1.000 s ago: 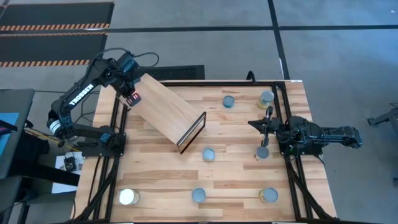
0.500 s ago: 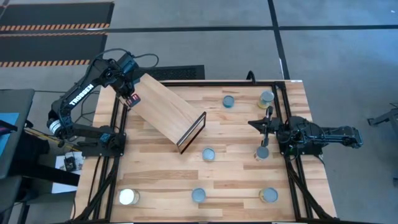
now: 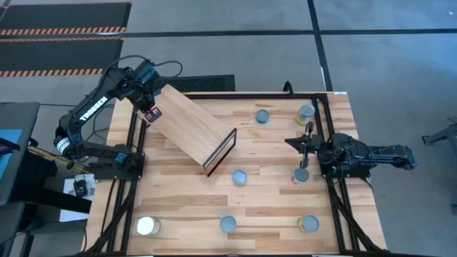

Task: Pick and place cans onto a shelf
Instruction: Put the canned pineapples on the shelf, then put the canned tomatoes on the shelf

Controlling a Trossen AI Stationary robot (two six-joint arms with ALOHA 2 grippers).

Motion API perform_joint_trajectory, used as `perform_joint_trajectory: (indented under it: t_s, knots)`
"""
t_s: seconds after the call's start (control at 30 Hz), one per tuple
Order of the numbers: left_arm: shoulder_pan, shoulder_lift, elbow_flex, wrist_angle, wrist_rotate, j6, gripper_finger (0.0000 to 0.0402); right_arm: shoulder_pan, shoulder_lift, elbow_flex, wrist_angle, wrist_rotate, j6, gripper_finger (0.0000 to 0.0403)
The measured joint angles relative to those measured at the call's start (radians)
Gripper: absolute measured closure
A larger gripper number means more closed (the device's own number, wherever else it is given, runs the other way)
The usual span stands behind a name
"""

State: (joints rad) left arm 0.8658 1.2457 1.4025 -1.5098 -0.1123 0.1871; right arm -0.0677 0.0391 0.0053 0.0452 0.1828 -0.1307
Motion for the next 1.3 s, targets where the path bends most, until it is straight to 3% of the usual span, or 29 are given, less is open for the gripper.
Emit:
perform_joint_trajectory:
  t_s: [0.37, 0.83, 1.07, 1.3]
  knots:
    - [0.0, 0.0, 0.0, -0.019, 0.0, -0.004, 0.0311, 0.0, 0.0, 0.0, 0.0, 0.0, 0.0, 0.0375]
    - [-0.002, -0.001, 0.117, -0.004, 0.034, 0.021, 0.0285, 0.0, 0.0, 0.0, 0.0, 0.0, 0.0, 0.0376]
    - [-0.074, -0.019, 0.09, 0.234, 0.193, 0.056, 0.0297, 0.0, 0.0, 0.0, 0.0, 0.0, 0.0, 0.0376]
    - [-0.235, -0.042, -0.039, 0.615, 0.267, 0.056, 0.0351, 0.0, 0.0, 0.0, 0.0, 0.0, 0.0, 0.0376]
